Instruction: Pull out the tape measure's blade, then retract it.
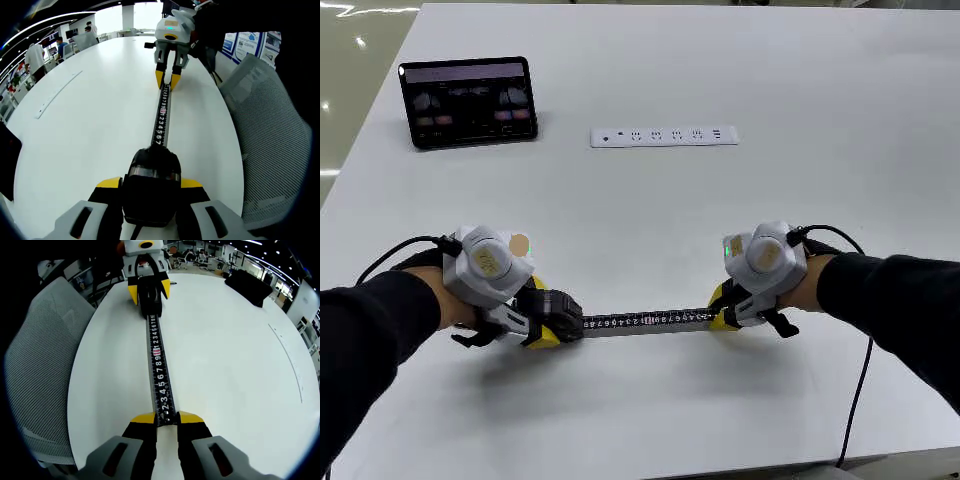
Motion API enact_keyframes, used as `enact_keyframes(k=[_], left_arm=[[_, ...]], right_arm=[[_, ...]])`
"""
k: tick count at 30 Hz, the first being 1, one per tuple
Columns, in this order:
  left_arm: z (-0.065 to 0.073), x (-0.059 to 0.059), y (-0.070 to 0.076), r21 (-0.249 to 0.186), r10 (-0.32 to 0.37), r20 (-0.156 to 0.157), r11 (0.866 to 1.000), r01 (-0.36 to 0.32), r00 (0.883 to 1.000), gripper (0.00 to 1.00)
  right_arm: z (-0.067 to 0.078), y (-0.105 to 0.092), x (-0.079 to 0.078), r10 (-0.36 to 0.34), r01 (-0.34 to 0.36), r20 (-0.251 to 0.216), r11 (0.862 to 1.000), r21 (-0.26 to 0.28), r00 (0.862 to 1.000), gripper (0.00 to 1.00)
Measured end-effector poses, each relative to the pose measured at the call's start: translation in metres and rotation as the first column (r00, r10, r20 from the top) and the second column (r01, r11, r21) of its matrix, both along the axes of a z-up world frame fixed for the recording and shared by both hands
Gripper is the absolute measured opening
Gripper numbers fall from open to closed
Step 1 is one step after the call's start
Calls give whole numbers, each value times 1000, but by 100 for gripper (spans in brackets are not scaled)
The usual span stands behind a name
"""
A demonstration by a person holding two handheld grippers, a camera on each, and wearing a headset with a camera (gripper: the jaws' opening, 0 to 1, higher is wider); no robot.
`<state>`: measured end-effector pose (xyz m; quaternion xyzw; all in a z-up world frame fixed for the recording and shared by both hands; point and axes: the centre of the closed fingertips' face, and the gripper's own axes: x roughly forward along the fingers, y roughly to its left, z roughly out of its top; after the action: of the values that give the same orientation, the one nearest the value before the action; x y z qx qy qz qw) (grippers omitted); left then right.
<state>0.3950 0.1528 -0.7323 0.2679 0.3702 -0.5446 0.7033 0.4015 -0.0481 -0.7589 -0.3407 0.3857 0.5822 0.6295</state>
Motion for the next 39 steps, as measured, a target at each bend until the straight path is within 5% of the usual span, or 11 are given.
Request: enact_keyframes(k=[39], left_arm=[[-1,1,1,-6,13,-2,1000,-13,1000,37]], right_arm=[[-1,-31,3,-25,25,-5,999,-28,1000,10]])
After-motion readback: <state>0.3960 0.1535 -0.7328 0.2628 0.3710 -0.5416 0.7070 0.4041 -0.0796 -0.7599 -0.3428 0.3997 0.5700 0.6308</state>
